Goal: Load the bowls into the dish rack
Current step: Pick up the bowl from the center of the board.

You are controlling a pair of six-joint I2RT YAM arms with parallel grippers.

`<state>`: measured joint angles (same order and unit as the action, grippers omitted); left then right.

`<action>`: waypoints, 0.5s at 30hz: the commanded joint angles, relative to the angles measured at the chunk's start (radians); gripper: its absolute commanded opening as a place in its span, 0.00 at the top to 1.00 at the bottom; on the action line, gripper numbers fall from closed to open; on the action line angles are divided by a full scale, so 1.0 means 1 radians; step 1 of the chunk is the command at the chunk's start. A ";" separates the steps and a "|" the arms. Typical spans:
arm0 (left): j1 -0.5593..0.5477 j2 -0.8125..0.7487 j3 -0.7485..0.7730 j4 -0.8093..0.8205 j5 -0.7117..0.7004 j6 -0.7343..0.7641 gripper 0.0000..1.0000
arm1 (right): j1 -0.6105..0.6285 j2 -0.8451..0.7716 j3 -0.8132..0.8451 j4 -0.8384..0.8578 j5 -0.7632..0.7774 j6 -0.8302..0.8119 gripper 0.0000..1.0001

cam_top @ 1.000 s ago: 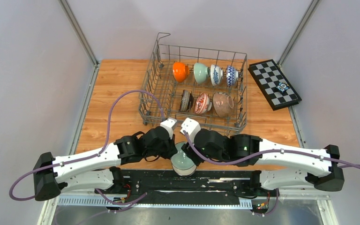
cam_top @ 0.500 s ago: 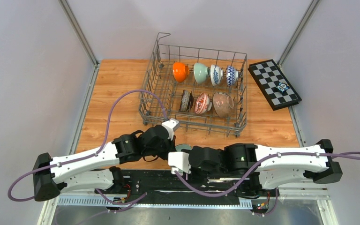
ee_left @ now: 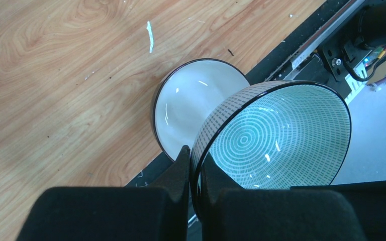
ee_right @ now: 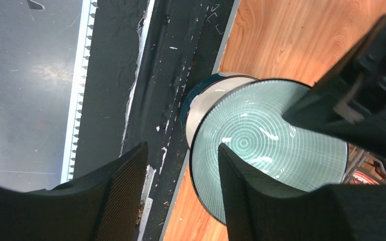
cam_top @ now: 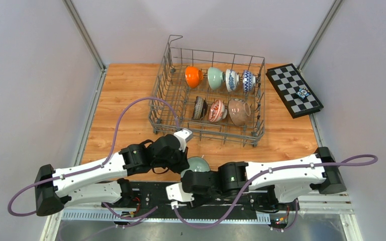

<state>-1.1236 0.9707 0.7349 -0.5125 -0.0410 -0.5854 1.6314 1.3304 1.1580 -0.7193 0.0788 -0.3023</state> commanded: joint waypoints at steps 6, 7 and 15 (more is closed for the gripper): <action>-0.005 -0.023 0.043 0.020 0.033 0.011 1.00 | 0.031 0.166 0.128 -0.152 0.108 -0.020 0.52; -0.005 -0.023 0.042 0.020 0.033 0.012 1.00 | 0.032 0.176 0.134 -0.159 0.119 -0.018 0.53; -0.005 -0.027 0.044 -0.001 0.028 0.017 1.00 | 0.045 0.228 0.184 -0.209 0.201 -0.005 0.60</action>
<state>-1.1236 0.9676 0.7349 -0.5297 -0.0288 -0.5751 1.6543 1.5314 1.2957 -0.8593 0.2138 -0.3115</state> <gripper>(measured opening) 0.041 0.420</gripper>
